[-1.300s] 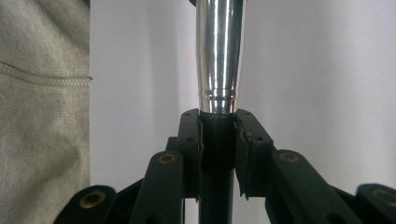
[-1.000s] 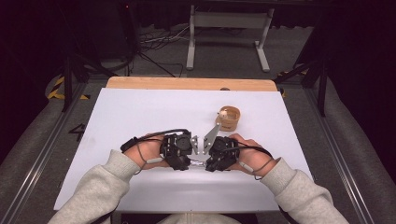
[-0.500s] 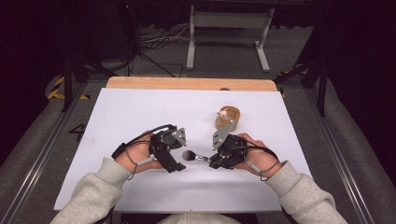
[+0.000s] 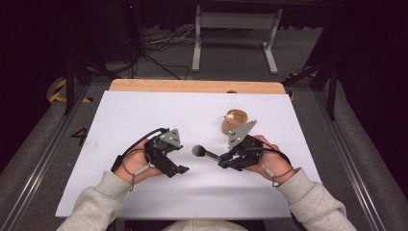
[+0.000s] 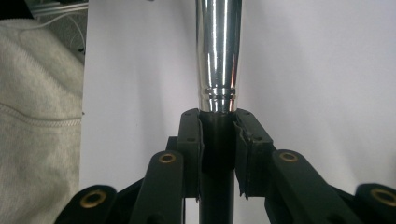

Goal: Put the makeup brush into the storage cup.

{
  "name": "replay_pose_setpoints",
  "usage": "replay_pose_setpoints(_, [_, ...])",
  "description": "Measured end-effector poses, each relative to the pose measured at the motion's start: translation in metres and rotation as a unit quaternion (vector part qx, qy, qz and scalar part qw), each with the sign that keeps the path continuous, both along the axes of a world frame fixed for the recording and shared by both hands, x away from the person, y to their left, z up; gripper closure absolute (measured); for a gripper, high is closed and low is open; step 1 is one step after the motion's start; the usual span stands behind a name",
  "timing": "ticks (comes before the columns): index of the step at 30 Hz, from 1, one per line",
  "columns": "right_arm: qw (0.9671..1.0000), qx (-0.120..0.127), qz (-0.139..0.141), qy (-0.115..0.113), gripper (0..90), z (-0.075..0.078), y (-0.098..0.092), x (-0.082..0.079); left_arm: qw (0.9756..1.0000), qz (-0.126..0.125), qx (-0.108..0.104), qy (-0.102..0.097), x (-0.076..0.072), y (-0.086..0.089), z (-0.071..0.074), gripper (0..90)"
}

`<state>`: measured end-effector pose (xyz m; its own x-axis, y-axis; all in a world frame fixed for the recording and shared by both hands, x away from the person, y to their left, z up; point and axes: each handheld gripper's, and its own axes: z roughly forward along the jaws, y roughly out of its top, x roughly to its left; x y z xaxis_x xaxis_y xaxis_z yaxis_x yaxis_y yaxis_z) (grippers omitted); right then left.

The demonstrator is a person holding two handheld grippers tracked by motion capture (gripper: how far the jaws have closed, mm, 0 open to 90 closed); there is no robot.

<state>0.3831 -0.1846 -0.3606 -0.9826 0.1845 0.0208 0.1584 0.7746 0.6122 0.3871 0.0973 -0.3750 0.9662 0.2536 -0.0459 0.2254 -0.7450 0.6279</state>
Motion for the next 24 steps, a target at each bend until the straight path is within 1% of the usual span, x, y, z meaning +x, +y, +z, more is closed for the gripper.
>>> replay_pose_setpoints(1, [0.9999, 0.012, -0.006, -0.003, 74.4, 0.002, -0.002, 0.0, 1.0, 0.005, -0.008, -0.001, -0.001, 0.003, -0.001, 16.6])
replay_pose_setpoints(2, [0.9998, 0.018, -0.009, -0.003, 74.4, 0.002, -0.002, 0.0, 0.9999, 0.007, -0.014, -0.002, -0.001, 0.004, -0.001, 16.4])
replay_pose_setpoints(3, [0.9998, 0.018, -0.009, -0.003, 74.4, 0.002, -0.002, 0.0, 0.9999, 0.007, -0.014, -0.002, -0.001, 0.004, -0.001, 16.1])
replay_pose_setpoints(5, [0.9994, 0.03, -0.017, -0.008, 74.4, 0.004, -0.005, 0.001, 0.9996, 0.014, -0.023, -0.004, -0.003, 0.008, -0.003, 16.0])
replay_pose_setpoints(8, [0.9981, 0.05, -0.033, -0.015, 74.4, 0.006, -0.008, 0.003, 0.9993, 0.021, -0.032, -0.004, -0.005, 0.012, -0.006, 15.8])
replay_pose_setpoints(9, [0.9977, 0.055, -0.037, -0.018, 74.4, 0.006, -0.009, 0.004, 0.9993, 0.021, -0.032, -0.004, -0.005, 0.012, -0.006, 15.8])
replay_pose_setpoints(10, [0.9977, 0.055, -0.037, -0.018, 74.4, 0.006, -0.009, 0.004, 0.9992, 0.022, -0.034, -0.004, -0.006, 0.013, -0.007, 15.7])
replay_pose_setpoints(11, [0.9964, 0.063, -0.051, -0.022, 74.3, 0.007, -0.011, 0.005, 0.999, 0.027, -0.036, -0.003, -0.008, 0.015, -0.009, 15.7])
replay_pose_setpoints(12, [0.9958, 0.068, -0.057, -0.023, 74.4, 0.007, -0.012, 0.005, 0.9989, 0.026, -0.039, -0.005, -0.009, 0.015, -0.01, 15.7])
replay_pose_setpoints(13, [0.9951, 0.073, -0.061, -0.026, 74.4, 0.008, -0.013, 0.005, 0.9988, 0.027, -0.041, -0.004, -0.009, 0.016, -0.01, 15.6])
replay_pose_setpoints(14, [0.9951, 0.073, -0.061, -0.026, 74.4, 0.008, -0.013, 0.005, 0.9988, 0.027, -0.041, -0.004, -0.009, 0.016, -0.01, 15.6])
replay_pose_setpoints(16, [0.9932, 0.083, -0.072, -0.037, 74.3, 0.009, -0.015, 0.006, 0.9982, 0.034, -0.05, -0.005, -0.01, 0.02, -0.012, 15.5])
replay_pose_setpoints(17, [0.9932, 0.083, -0.072, -0.037, 74.3, 0.009, -0.015, 0.006, 0.9982, 0.034, -0.05, -0.005, -0.01, 0.02, -0.012, 15.5])
replay_pose_setpoints(19, [0.9901, 0.101, -0.085, -0.045, 74.3, 0.011, -0.017, 0.007, 0.9975, 0.041, -0.058, 0.0, -0.01, 0.023, -0.012, 15.6])
replay_pose_setpoints(20, [0.9892, 0.104, -0.091, -0.049, 74.3, 0.011, -0.018, 0.008, 0.9974, 0.041, -0.059, -0.005, -0.009, 0.025, -0.013, 15.6])
replay_pose_setpoints(21, [0.9879, 0.109, -0.098, -0.052, 74.4, 0.012, -0.018, 0.008, 0.9974, 0.041, -0.059, -0.005, -0.009, 0.025, -0.013, 15.6])
replay_pose_setpoints(22, [0.9879, 0.109, -0.098, -0.052, 74.4, 0.012, -0.018, 0.008, 0.9973, 0.043, -0.059, -0.006, -0.009, 0.026, -0.014, 15.6])
replay_pose_setpoints(23, [0.9866, 0.116, -0.102, -0.053, 74.3, 0.012, -0.019, 0.008, 0.997, 0.047, -0.062, -0.002, -0.01, 0.027, -0.014, 15.6])
replay_pose_setpoints(24, [0.985, 0.123, -0.107, -0.056, 74.3, 0.013, -0.019, 0.008, 0.9971, 0.045, -0.061, -0.006, -0.009, 0.028, -0.015, 15.6])
